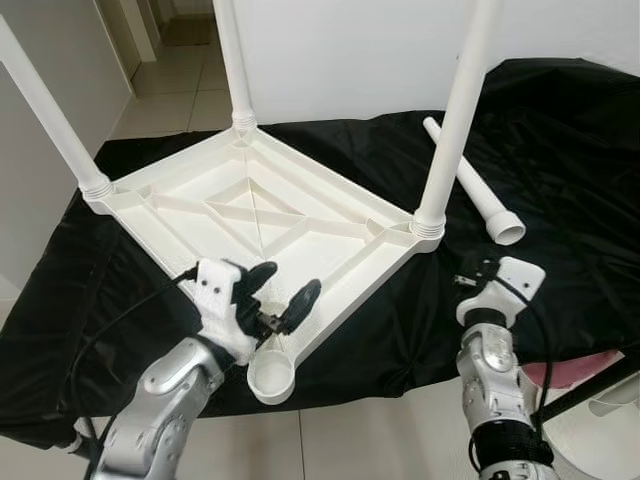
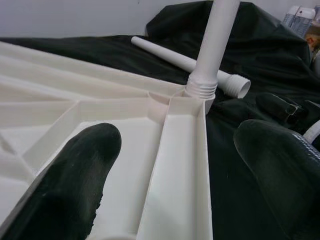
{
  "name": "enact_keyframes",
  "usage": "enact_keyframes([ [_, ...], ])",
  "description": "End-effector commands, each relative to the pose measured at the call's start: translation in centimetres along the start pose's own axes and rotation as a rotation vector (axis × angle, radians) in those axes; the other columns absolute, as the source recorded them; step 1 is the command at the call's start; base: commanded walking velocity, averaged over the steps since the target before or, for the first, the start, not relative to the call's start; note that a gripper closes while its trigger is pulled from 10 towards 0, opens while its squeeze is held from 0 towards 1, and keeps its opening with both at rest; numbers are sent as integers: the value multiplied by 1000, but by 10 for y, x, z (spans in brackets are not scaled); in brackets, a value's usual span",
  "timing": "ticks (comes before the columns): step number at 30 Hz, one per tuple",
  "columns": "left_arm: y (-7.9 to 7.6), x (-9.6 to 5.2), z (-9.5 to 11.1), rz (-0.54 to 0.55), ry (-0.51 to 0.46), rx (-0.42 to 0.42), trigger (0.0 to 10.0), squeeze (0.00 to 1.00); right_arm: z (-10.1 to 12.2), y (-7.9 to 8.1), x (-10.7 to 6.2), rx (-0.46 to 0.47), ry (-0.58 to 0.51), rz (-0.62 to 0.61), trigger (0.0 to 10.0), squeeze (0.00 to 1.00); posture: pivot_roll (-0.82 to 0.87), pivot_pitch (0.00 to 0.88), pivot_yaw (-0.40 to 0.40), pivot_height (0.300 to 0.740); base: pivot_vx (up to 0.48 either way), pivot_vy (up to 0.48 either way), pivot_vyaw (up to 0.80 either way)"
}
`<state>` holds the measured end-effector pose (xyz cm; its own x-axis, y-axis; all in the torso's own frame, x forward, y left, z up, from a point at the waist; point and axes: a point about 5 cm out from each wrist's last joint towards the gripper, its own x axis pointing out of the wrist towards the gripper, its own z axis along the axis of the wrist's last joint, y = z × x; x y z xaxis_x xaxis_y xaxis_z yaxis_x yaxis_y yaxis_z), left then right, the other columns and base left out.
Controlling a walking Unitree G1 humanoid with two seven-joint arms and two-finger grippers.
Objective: Building children table
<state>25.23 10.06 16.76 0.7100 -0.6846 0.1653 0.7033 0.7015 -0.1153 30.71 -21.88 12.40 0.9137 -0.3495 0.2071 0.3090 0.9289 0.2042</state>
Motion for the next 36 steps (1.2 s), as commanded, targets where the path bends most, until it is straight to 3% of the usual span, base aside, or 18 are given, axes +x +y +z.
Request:
enact_keyframes([
  [1, 0, 3, -5, 5, 41, 15, 10000, 0, 0, -4, 2, 28, 14, -14, 10000, 0, -17, 24, 72, 740, 0, 0, 0],
  [6, -3, 20, -4, -33, 86, -14, 10000, 0, 3, -20, 10, 44, 18, -67, 10000, 0, -27, 30, 86, 740, 0, 0, 0],
  [11, -12, 33, 3, -112, 86, 34, 10000, 0, 3, -34, 15, 76, 39, -106, 10000, 0, -26, 41, 94, 740, 0, 0, 0],
  [12, -14, 36, 4, -130, 88, 50, 10000, 0, 3, -34, 17, 97, 46, -94, 10000, 1000, -25, 48, 97, 740, 0, 0, 0],
  [16, -25, 43, 4, -176, 104, 135, 10000, 0, 4, -34, 25, 162, 58, -96, 10000, 1000, -20, 63, 105, 740, 0, 0, 0],
  [19, -28, 45, 4, -181, 104, 138, 10000, 0, 3, -31, 29, 200, 75, -73, 10000, 1000, -19, 68, 111, 740, 0, 0, 0],
  [20, -29, 46, 5, -184, 101, 144, 10000, 0, 2, -28, 31, 223, 84, -58, 10000, 918, -17, 75, 118, 740, 0, 0, 0],
  [21, -30, 46, 6, -186, 100, 149, 10000, 0, 1, -27, 32, 239, 89, -48, 10000, 918, -17, 75, 118, 740, 0, 0, 0],
  [22, -31, 48, 8, -182, 94, 158, 10000, 0, -1, -25, 36, 262, 110, -28, 10000, 251, -10, 84, 122, 740, 0, 0, 0],
  [23, -31, 48, 8, -182, 94, 158, 10000, 0, -1, -25, 36, 262, 110, -28, 10000, 251, -10, 84, 122, 740, 0, 0, 0],
  [24, -31, 49, 10, -176, 92, 161, 10000, 0, -1, -24, 38, 270, 116, -21, 10000, 90, -5, 86, 122, 740, 0, 0, 0],
  [25, -31, 49, 10, -173, 91, 164, 10000, 0, -1, -23, 39, 275, 119, -16, 10000, 90, -5, 86, 122, 740, 0, 0, 0],
  [26, -31, 51, 12, -167, 86, 163, 10000, 0, -1, -21, 41, 282, 127, 10, 10000, 0, 5, 93, 122, 740, 0, 0, 0],
  [36, -30, 58, 20, -125, 75, 163, 10000, 0, 14, -10, 62, 307, 120, 113, 10000, 0, 22, 126, 135, 740, 0, 0, 0],
])
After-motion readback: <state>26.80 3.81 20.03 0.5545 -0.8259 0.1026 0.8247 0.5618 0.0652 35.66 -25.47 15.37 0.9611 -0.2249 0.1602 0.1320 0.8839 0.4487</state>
